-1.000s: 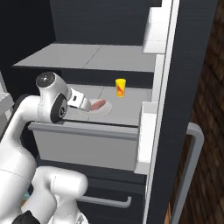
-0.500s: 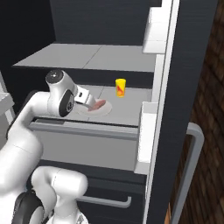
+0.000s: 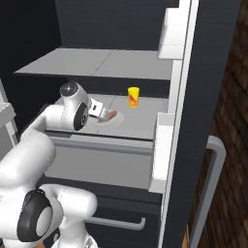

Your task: Retrieve the steak from the fridge and place it on the saucepan with marinade on the stove.

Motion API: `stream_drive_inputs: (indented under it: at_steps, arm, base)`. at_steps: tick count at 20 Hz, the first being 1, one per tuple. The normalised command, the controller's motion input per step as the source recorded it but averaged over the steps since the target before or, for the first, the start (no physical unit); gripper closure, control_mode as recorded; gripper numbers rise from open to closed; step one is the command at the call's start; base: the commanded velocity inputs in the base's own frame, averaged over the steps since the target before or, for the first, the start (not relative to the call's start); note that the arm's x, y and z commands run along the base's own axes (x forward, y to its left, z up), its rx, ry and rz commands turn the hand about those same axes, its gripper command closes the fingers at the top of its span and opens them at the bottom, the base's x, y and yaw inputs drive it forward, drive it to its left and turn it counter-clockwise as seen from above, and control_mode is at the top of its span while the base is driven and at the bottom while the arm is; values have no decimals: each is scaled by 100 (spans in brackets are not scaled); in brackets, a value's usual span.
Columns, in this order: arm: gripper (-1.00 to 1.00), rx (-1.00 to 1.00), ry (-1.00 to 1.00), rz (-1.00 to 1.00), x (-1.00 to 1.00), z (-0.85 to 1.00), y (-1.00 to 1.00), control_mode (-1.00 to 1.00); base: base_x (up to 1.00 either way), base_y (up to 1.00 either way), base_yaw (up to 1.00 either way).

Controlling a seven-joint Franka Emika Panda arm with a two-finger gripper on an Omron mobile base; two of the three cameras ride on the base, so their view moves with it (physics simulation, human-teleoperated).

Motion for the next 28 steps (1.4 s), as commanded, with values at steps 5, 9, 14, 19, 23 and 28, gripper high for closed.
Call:
stream_drive_inputs:
  at_steps: [5, 9, 14, 19, 23, 28]
  arm:
    - [-100, 0, 0, 0, 38, -32, 0, -100]
    - [-100, 0, 0, 0, 45, -12, 0, -100]
    - [-100, 0, 0, 0, 52, -8, 0, -100]
    - [-100, 0, 0, 0, 46, -14, 0, -100]
    - [-100, 0, 0, -2, 35, -15, -1, -100]
    - [-100, 0, 0, -8, 18, -14, 0, -100]
  base:
    - [0, 0, 0]
    - [0, 0, 0]
    - [0, 0, 0]
    - [0, 0, 0]
    - [0, 0, 0]
    - [0, 0, 0]
